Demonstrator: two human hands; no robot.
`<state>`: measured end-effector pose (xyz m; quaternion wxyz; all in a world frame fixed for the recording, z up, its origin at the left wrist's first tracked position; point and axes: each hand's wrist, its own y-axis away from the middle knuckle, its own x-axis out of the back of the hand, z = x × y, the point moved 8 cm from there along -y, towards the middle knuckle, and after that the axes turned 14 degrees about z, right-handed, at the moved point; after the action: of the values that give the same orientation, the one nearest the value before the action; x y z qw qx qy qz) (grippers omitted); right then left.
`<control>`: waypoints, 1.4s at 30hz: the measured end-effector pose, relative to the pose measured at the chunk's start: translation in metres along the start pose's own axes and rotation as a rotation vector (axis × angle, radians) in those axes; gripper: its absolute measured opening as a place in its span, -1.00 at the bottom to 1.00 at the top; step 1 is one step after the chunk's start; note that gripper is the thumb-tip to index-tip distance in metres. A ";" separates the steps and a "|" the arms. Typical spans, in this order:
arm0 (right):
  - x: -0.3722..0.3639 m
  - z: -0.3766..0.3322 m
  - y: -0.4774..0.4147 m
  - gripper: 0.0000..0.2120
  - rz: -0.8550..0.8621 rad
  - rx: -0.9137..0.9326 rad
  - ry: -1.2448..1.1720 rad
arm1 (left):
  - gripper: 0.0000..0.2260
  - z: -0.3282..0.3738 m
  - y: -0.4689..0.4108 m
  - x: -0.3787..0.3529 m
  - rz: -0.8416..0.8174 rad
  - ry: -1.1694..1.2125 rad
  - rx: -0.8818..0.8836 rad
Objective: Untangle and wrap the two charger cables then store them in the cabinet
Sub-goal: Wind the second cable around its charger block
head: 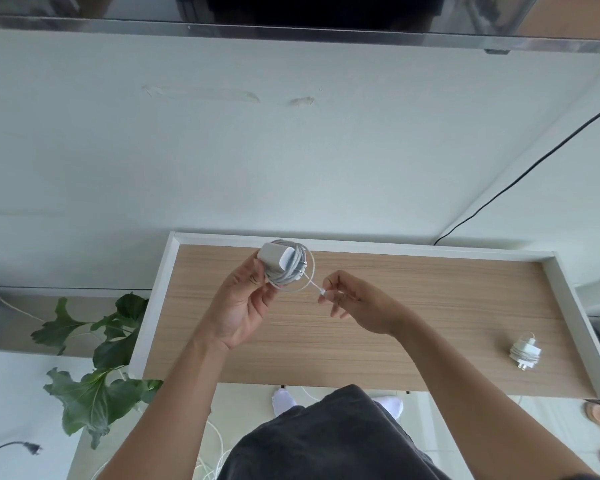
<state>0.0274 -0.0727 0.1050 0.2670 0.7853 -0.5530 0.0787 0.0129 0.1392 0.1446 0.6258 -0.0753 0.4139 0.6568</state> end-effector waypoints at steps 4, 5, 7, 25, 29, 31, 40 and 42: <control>-0.004 0.009 0.002 -0.95 0.006 -0.033 -0.048 | -0.75 0.013 -0.005 0.011 0.065 -0.058 -0.058; -0.004 0.008 0.001 -0.95 0.014 -0.041 -0.062 | -0.72 0.014 -0.006 0.013 0.070 -0.090 -0.063; -0.003 0.005 0.000 -0.94 0.039 -0.040 -0.064 | -0.67 0.014 -0.008 0.015 0.054 -0.153 -0.077; -0.007 -0.027 -0.020 -0.92 0.215 0.058 -0.136 | -0.49 -0.008 -0.023 0.024 0.185 -0.136 -0.030; -0.003 -0.018 -0.024 -0.94 0.245 0.010 -0.064 | -0.50 -0.008 -0.021 0.021 0.169 -0.115 -0.009; -0.001 -0.018 -0.025 -0.95 0.252 -0.001 -0.049 | -0.51 -0.011 -0.019 0.017 0.153 -0.123 0.006; 0.011 -0.020 -0.028 -0.94 0.338 0.026 0.125 | -0.50 -0.014 -0.016 0.002 0.110 -0.100 0.041; 0.012 -0.019 -0.028 -0.94 0.346 0.033 0.154 | -0.52 -0.014 -0.019 0.003 0.116 -0.101 0.025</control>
<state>0.0605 -0.0658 0.1170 0.2783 0.6745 -0.6562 0.1924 0.0230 0.1304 0.1257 0.6078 -0.0101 0.3934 0.6898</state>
